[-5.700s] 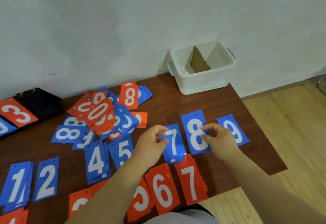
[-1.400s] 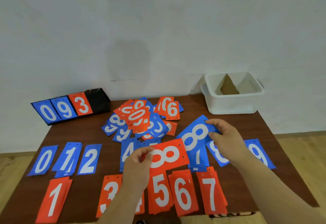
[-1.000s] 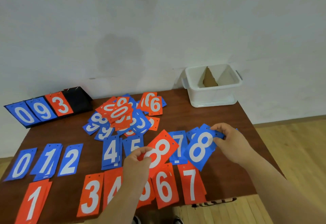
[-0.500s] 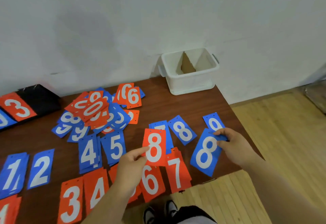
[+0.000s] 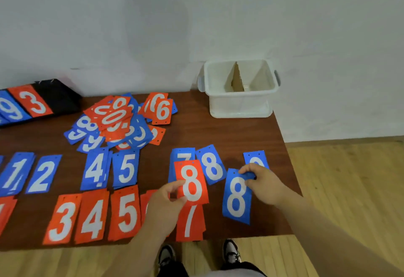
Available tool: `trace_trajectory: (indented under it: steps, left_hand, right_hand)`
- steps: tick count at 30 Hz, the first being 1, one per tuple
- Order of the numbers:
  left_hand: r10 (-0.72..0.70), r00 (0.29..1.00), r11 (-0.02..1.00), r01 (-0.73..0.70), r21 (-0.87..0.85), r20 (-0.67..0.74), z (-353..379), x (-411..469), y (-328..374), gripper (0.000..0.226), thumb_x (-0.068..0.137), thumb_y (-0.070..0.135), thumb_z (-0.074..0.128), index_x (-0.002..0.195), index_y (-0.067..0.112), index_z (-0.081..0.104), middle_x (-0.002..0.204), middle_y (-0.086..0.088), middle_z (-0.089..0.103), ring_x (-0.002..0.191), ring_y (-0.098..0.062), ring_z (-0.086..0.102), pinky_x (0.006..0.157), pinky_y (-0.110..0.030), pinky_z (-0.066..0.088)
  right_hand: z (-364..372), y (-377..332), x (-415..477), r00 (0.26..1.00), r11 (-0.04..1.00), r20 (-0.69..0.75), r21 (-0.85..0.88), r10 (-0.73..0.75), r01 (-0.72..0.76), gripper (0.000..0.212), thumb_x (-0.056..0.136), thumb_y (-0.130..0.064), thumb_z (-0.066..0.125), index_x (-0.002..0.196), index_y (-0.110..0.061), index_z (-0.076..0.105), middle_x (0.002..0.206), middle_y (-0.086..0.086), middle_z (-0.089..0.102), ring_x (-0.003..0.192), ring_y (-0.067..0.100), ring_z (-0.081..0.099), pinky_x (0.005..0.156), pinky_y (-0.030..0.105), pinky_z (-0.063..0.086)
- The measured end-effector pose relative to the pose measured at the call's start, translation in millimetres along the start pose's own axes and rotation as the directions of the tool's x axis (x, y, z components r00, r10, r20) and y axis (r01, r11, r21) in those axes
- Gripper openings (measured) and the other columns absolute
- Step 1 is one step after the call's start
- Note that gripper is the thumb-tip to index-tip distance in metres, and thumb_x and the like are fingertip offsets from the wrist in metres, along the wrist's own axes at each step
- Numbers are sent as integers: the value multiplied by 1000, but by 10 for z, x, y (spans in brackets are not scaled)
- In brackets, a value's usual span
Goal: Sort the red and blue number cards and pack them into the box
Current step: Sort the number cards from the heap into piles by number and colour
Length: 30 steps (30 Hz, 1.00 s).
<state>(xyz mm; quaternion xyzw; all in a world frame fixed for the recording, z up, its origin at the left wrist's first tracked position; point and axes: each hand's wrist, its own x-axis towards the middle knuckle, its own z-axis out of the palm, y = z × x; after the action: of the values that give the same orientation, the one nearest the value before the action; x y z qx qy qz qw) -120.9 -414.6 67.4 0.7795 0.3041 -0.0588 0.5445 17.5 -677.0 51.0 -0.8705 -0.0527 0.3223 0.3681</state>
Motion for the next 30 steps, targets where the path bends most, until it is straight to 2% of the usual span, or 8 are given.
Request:
trace_trajectory:
  steps: [8, 11, 13, 15, 18, 22, 27, 30]
  left_hand:
    - [-186, 965, 979, 166, -118, -184, 59, -535, -244, 38, 91, 9, 74, 109, 42, 71, 117, 19, 66, 106, -11, 67, 86, -24, 60]
    - [-229, 944, 969, 198, -146, -239, -6, -675, -332, 38, 89, 9, 76, 104, 43, 71, 114, 20, 68, 104, -10, 67, 86, -24, 59]
    - [-251, 933, 963, 212, -168, -257, -20, -708, -382, 36, 89, 10, 77, 103, 43, 71, 115, 19, 67, 105, -10, 66, 91, -30, 59]
    - [-267, 933, 954, 220, -204, -242, -10, -717, -402, 35, 89, 10, 77, 105, 40, 72, 117, 18, 68, 109, -10, 65, 95, -35, 59]
    - [-232, 954, 963, 197, -185, -191, 74, -668, -368, 36, 90, 10, 76, 107, 41, 72, 115, 18, 70, 108, -7, 66, 94, -30, 58]
    - [-146, 987, 984, 137, -116, -73, 251, -546, -228, 38, 91, 8, 74, 112, 39, 71, 113, 20, 69, 106, -3, 66, 90, -20, 57]
    - [-72, 997, 997, 71, 42, 20, 448, -369, -74, 40, 92, 17, 73, 124, 40, 66, 118, 22, 65, 104, 5, 61, 79, -8, 51]
    - [-50, 999, 977, 54, 205, -21, 430, -317, -127, 44, 95, 33, 70, 136, 43, 55, 133, 20, 54, 116, 0, 54, 92, -17, 52]
  right_hand:
    - [78, -486, 1072, 980, 968, 84, -164, -178, 190, 34, 96, -7, 47, 122, -28, 53, 96, 7, 65, 61, 16, 56, 52, 27, 45]
    - [164, -493, 1306, 982, 940, 75, -285, -172, 186, 47, 97, -15, 58, 141, -23, 46, 131, 13, 55, 94, 24, 62, 76, 31, 51]
    - [233, -477, 1299, 987, 910, 9, -386, -162, 153, 61, 94, -25, 65, 149, -22, 39, 145, 15, 41, 119, 35, 54, 96, 42, 50]
    - [313, -503, 1096, 985, 931, -17, -328, -173, 158, 58, 93, -31, 68, 145, -25, 42, 144, 10, 41, 121, 32, 53, 95, 41, 51]
    - [415, -595, 566, 972, 995, 212, 16, -103, 102, 41, 97, -34, 65, 134, -34, 50, 126, -5, 58, 102, 20, 66, 75, 32, 56]
    - [475, -563, 28, 898, 970, 436, 239, -65, -46, 28, 98, -23, 66, 120, -39, 60, 107, -3, 73, 96, 17, 74, 90, 39, 61]
    - [507, -294, -3, 975, 982, 215, 186, -60, 19, 25, 93, -20, 72, 107, -38, 65, 105, -5, 71, 94, 14, 71, 82, 34, 63]
    - [574, 1, 39, 987, 1000, 159, 26, -10, 6, 24, 93, -27, 72, 112, -37, 60, 116, -8, 66, 103, 12, 66, 85, 30, 61]
